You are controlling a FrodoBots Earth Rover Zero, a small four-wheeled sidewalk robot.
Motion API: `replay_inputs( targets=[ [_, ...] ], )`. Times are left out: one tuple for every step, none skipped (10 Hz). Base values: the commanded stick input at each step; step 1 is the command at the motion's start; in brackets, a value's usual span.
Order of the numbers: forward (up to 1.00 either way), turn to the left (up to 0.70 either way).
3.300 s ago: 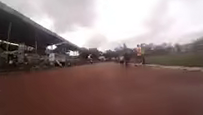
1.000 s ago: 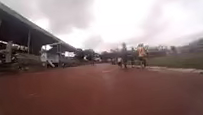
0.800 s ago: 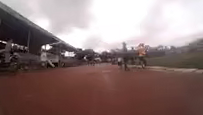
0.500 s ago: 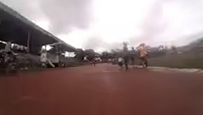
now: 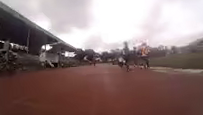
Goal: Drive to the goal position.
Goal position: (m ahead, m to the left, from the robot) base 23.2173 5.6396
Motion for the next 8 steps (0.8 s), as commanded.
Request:
replay_inputs(
  targets=[
    [0.50, 0.02],
    [0.50, 0.02],
    [0.50, 0.02],
    [0.50, 0.02],
    [0.50, 0.02],
    [0.50, 0.02],
    [0.50, 0.02],
    [0.50, 0.02]
  ],
)
